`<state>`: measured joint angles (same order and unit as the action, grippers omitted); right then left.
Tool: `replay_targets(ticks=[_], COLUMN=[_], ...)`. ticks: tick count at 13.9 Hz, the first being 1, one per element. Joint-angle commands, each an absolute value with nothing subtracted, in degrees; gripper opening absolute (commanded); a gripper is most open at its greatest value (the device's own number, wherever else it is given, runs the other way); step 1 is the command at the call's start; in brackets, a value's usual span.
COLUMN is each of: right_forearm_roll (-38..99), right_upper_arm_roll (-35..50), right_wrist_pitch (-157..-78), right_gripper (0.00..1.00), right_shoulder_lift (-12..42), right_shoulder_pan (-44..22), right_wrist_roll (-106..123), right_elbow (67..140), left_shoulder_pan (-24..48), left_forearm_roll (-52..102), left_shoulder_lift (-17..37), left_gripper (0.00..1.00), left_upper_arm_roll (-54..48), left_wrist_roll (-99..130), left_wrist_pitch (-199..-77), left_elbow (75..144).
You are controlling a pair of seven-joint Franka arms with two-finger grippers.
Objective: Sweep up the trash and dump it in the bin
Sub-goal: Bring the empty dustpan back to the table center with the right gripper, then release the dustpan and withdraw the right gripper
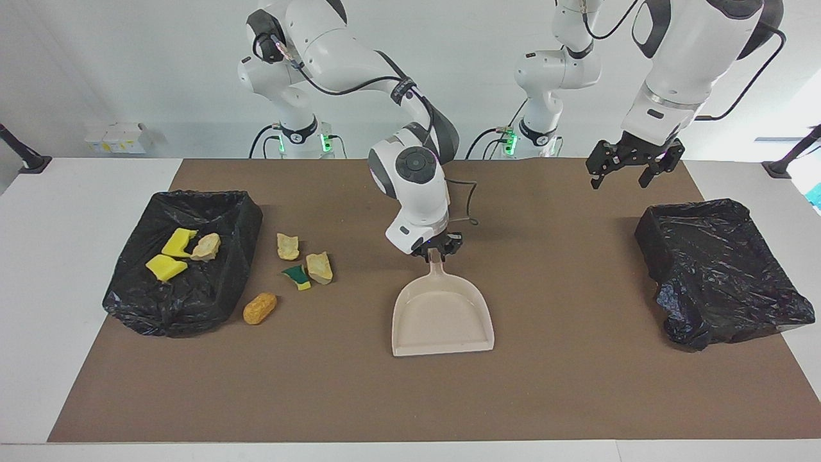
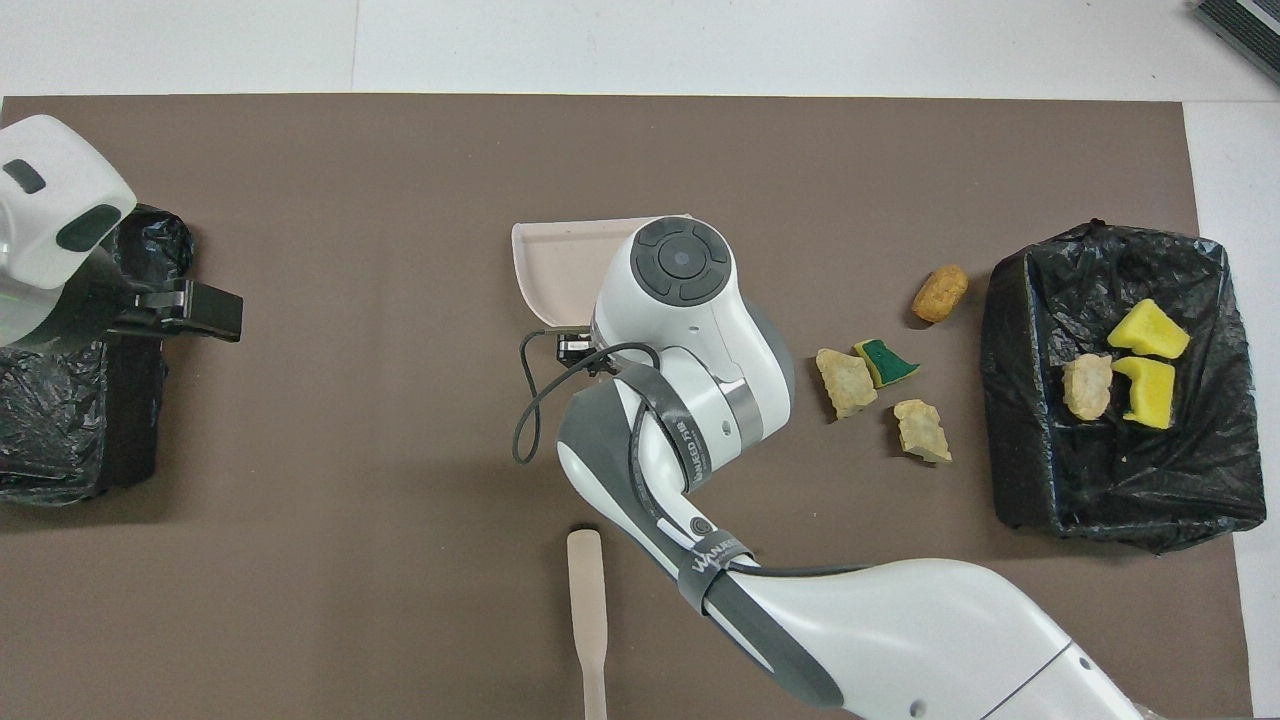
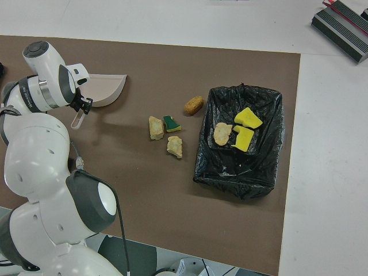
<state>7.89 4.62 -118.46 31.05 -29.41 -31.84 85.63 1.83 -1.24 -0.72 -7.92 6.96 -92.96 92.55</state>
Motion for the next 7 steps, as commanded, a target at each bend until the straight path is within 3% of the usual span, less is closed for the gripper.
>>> replay_targets(ticks=[1, 3, 7], right_forearm_roll=[8.79, 9.75, 9.84], right_upper_arm_roll=[5.01, 5.10, 5.10], right_wrist_pitch=[-116.30, -109.98, -107.49], right_gripper=[1.00, 1.00, 1.00], right_shoulder_lift=[27.78, 24.63, 11.37], right_shoulder_pan=[-29.36, -29.36, -30.49], right_wrist_roll=[-32.17, -32.78, -32.34], right_elbow=[86.92, 87.88, 102.09], left_shoulder_pan=[1.23, 1.23, 1.23], left_forearm_roll=[-2.11, -2.11, -2.20], left_shoulder_lift=[-0.62, -0.62, -0.79], left_gripper=[1.00, 1.00, 1.00], left_upper_arm_roll=[-8.35, -8.35, -8.35], left_wrist_roll=[6.42, 6.50, 6.77], left_wrist_pitch=[-92.29, -92.11, -92.11], left_elbow=[91.93, 91.93, 91.93])
